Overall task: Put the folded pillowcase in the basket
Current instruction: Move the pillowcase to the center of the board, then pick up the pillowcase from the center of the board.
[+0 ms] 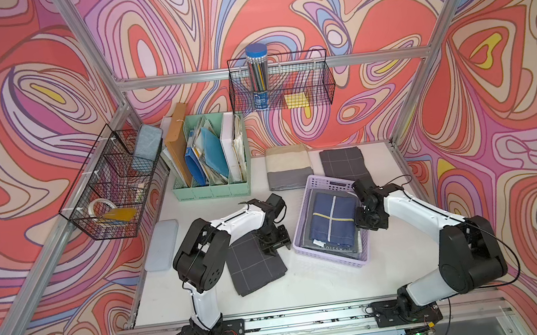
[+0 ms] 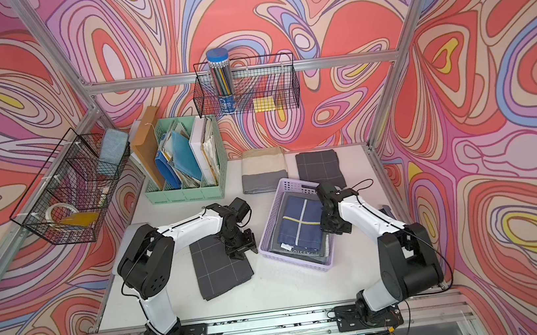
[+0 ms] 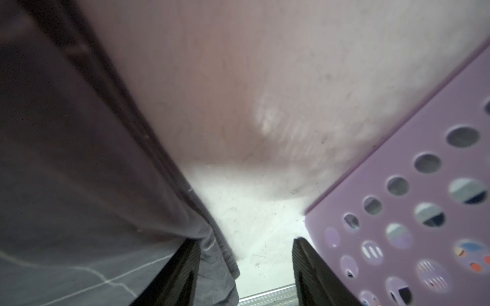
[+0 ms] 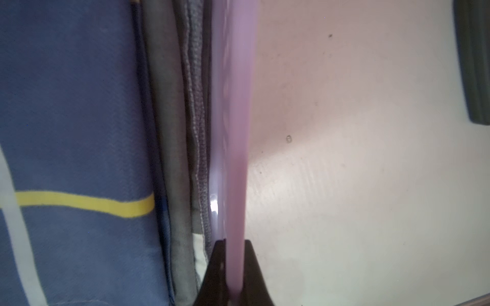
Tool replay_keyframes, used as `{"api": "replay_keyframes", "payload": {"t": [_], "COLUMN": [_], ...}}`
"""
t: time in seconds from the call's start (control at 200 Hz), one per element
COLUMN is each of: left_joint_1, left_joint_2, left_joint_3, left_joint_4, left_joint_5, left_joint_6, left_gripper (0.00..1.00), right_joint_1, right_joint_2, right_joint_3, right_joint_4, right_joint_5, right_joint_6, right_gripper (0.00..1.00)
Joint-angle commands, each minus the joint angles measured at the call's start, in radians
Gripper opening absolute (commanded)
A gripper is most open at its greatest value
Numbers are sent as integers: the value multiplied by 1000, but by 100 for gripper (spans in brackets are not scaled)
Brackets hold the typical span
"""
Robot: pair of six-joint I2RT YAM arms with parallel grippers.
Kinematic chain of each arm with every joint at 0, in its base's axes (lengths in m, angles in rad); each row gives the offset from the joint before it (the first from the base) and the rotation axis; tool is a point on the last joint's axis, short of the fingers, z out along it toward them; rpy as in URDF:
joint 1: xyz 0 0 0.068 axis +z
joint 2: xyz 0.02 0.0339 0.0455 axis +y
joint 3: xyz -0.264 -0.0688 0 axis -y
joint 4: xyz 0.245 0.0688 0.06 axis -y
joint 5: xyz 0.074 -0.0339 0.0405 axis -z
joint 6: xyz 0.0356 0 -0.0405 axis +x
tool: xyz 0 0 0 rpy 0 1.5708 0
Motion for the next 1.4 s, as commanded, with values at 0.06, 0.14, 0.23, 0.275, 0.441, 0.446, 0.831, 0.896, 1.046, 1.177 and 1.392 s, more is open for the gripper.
{"api": "replay_keyframes", "payload": {"t": [0.06,0.14,0.23,0.275,0.441,0.446,0.831,0.896,1.046,1.177,1.392], "left_joint_1": [-67,-94,-107,-108,-105,-105,-71,-70,-84,-149,-256], "left_joint_2": [-19,-19,-16,-26,-68,-68,-102,-59,73,87,33], "left_joint_3": [-3,8,40,50,82,81,85,117,224,263,237], "left_joint_4": [40,44,19,6,-100,-104,-56,-49,-70,-55,2], "left_joint_5": [36,36,28,17,-80,-83,-171,-183,-146,-138,-101], "left_joint_6": [3,7,22,37,94,94,56,53,58,61,17], "left_gripper": [59,59,60,62,73,73,77,76,71,71,72], "right_joint_1": [-35,-38,-42,-43,-42,-41,194,194,194,195,194], "right_joint_2": [58,77,69,61,-22,-25,-15,-33,-80,-117,-115], "right_joint_3": [65,98,135,155,244,246,292,305,317,296,295], "right_joint_4": [-24,-32,-38,-55,-94,-94,67,59,27,20,11], "right_joint_5": [166,152,116,141,126,119,-131,-115,-62,-31,-10], "right_joint_6": [-87,-94,-80,-77,-88,-88,23,15,-3,-7,-20], "right_gripper": [20,34,41,42,42,42,30,31,31,32,33]}}
